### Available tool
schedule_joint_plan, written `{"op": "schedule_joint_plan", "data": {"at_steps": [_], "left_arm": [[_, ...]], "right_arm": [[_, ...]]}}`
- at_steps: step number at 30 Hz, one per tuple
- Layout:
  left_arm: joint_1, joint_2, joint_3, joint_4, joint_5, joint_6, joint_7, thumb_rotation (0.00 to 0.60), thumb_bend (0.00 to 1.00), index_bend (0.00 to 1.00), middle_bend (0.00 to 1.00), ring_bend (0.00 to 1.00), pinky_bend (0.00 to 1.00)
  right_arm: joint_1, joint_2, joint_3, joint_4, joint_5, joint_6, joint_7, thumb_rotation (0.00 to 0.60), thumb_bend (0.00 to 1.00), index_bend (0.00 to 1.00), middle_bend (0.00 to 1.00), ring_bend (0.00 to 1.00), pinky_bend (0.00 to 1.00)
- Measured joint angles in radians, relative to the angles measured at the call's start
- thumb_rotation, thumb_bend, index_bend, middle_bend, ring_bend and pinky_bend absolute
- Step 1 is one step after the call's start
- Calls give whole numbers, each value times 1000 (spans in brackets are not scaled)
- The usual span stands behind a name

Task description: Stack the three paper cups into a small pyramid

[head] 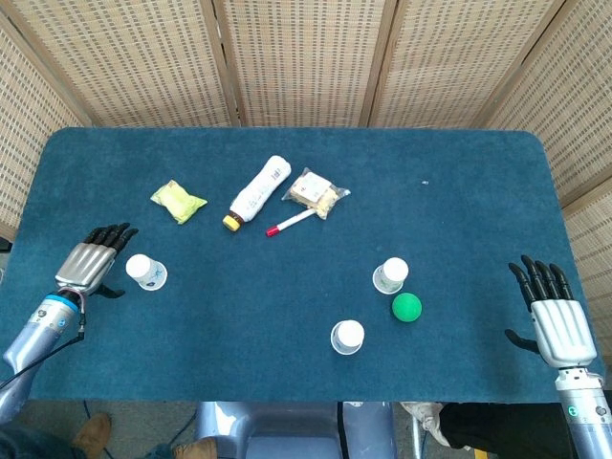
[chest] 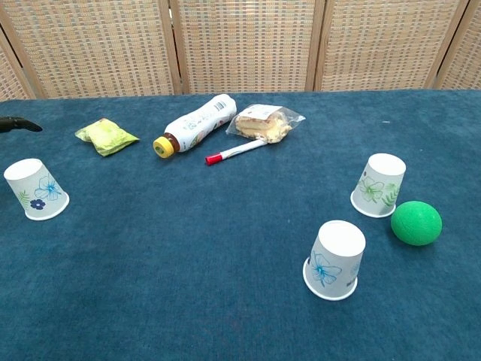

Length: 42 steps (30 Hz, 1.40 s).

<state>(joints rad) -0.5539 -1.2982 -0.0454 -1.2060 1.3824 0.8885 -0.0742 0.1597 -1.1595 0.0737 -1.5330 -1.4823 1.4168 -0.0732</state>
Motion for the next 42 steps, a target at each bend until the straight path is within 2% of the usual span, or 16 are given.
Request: {"op": "schedule_joint_plan", "data": {"at_steps": [4, 6, 8, 11, 19, 24, 28, 32, 37, 42], "left_arm": [[-24, -62, 8, 90, 50, -8, -84, 600, 0, 277, 117, 177, 254], [-39, -83, 14, 127, 63, -21, -103, 600, 0, 381, 201, 249, 305], [-50, -99, 17, 151, 73, -28, -119, 600, 0, 530, 323, 352, 375], [-59, -108, 18, 170, 85, -21, -138, 600, 0, 608, 389, 409, 410], [-66, -72, 9, 100, 101, 21, -141, 600, 0, 601, 390, 410, 411], [-103, -39, -1, -37, 132, 23, -137, 600, 0, 590, 390, 410, 410], [-170, -32, -15, -184, 153, -21, -100, 600, 0, 585, 390, 410, 409], [-264, -81, -35, -287, 162, -111, -3, 600, 0, 585, 391, 410, 409], [-351, -204, -58, -311, 131, -205, 119, 600, 0, 584, 391, 410, 409], [-404, -285, -74, -311, 75, -253, 211, 600, 0, 584, 390, 410, 409]], "right_arm": [[1, -3, 1, 3, 3, -4, -3, 600, 0, 0, 0, 0, 0], [2, -5, 1, 5, 5, -6, -4, 600, 0, 0, 0, 0, 0], [2, -6, 2, 7, 8, -8, -1, 600, 0, 0, 0, 0, 0], [2, -5, 4, 9, 11, -9, 5, 600, 0, 0, 0, 0, 0], [1, -2, 6, 10, 11, -9, 18, 600, 0, 0, 0, 0, 0], [2, -2, 4, 9, 12, -14, 17, 600, 0, 0, 0, 0, 0], [2, -3, 7, 10, 17, -15, 19, 600, 0, 0, 0, 0, 0], [1, -1, 12, 15, 31, -19, 31, 600, 0, 0, 0, 0, 0], [0, 0, 20, 24, 50, -24, 39, 600, 0, 0, 0, 0, 0], [-2, 1, 24, 35, 65, -30, 48, 600, 0, 0, 0, 0, 0]]}}
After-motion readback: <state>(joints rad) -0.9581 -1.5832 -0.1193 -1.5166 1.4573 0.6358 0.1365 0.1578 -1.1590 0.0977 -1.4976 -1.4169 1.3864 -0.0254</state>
